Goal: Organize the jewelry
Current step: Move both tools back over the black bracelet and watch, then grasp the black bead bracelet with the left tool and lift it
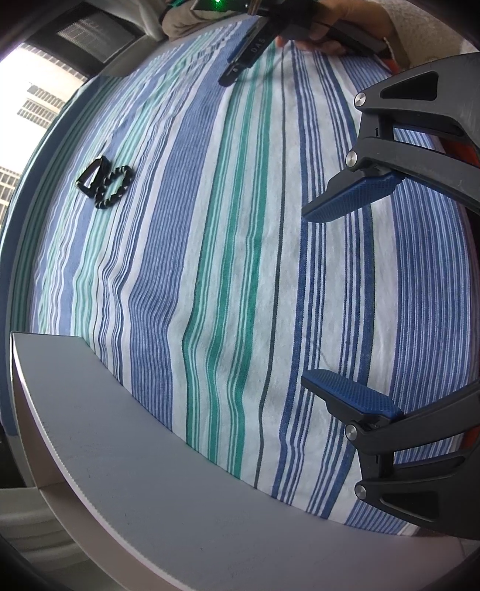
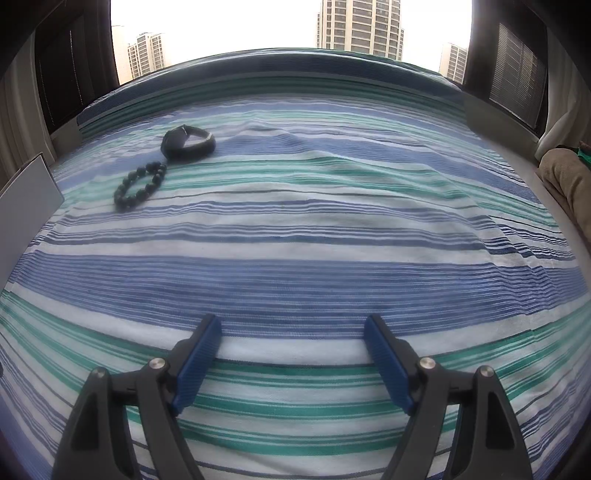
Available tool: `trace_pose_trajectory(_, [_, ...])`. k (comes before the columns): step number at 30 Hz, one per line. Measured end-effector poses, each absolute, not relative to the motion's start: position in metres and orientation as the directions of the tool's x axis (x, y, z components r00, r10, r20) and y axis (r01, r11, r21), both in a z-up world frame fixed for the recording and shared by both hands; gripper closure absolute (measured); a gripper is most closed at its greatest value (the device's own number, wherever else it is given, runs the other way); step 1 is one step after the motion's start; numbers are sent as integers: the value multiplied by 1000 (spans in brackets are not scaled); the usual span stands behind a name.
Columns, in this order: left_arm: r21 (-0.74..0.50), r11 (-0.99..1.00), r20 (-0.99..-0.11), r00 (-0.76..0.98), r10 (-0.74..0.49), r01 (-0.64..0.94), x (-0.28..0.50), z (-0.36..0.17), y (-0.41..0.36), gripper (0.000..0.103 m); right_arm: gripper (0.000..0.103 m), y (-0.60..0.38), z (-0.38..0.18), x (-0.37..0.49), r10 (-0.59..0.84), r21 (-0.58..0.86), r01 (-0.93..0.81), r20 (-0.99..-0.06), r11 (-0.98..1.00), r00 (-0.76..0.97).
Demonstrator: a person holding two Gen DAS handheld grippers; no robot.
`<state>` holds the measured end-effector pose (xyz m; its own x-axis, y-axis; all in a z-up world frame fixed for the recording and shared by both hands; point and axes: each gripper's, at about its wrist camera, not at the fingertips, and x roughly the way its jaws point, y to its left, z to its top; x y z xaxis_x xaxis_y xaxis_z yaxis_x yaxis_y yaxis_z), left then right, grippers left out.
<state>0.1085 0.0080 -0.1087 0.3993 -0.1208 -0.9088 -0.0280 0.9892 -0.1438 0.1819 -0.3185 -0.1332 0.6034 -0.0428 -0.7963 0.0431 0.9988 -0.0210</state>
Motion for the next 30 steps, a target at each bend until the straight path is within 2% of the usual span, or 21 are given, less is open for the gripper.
trace_pose_trajectory(13, [-126, 992, -909, 400, -116, 1, 123, -100, -1, 20, 22, -318, -133, 182, -42, -21, 43, -797, 999, 603])
trace_pose_trajectory(17, [-125, 991, -887, 443, -130, 41, 146, -75, -12, 20, 22, -318, -133, 182, -42, -20, 43, -797, 999, 603])
trace_pose_trajectory(22, [-143, 986, -861, 480, -166, 84, 190, -49, -32, 14, 22, -318, -133, 182, -42, -20, 43, -797, 999, 603])
trace_pose_trajectory(30, [-146, 984, -879, 443, -177, 103, 245, -57, -50, 14, 21, -318, -133, 183, -42, -20, 43, -797, 999, 603])
